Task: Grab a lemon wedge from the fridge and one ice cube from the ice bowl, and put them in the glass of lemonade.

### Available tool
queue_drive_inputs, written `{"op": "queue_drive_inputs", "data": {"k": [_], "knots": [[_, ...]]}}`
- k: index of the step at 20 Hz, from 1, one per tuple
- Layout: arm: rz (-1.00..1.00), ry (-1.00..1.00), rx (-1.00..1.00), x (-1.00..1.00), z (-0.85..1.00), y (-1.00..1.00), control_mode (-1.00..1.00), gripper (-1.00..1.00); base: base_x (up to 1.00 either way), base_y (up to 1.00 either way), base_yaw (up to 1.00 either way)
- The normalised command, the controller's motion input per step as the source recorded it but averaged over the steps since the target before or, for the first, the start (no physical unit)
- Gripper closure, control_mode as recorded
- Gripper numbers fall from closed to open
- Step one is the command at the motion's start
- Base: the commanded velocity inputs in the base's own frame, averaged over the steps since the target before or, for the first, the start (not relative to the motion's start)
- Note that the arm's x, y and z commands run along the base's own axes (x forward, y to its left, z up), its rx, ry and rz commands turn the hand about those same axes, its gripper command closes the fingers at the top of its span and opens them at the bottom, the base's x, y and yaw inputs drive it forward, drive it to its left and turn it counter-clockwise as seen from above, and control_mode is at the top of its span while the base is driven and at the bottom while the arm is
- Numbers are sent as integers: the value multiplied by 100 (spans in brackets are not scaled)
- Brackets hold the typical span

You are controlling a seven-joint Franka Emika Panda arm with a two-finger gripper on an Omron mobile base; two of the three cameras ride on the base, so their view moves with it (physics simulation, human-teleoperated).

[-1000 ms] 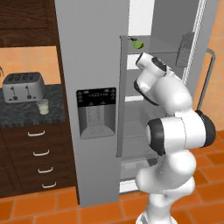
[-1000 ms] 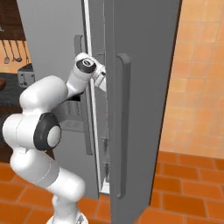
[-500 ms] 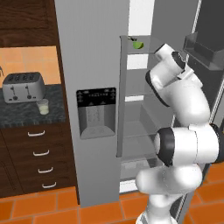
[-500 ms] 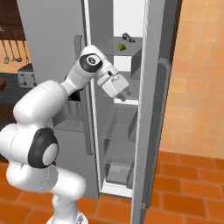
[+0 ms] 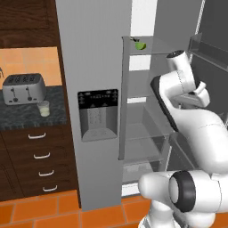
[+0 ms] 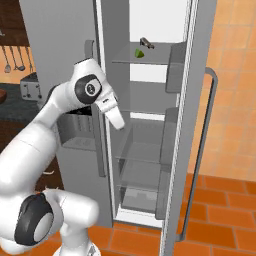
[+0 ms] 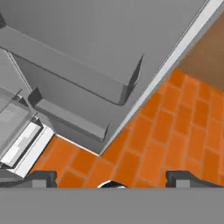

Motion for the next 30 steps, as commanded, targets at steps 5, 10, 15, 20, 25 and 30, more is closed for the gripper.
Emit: {"op": "queue_drive_inputs", "data": {"k": [5,10,15,20,25,30], "knots": [[60,1,6,-7,-12,69,-100,-100,0,0,0],[41,-16,0,-3,0,75,-100,-100,0,0,0],[23,-1,-1,-1,6,62,-100,-100,0,0,0],[1,-1,0,2,0,-1,100,-100,2,-22,1],[0,0,0,0,0,0,100,-100,23,-56,14],[0,0,0,0,0,0,100,-100,66,-41,12]]}}
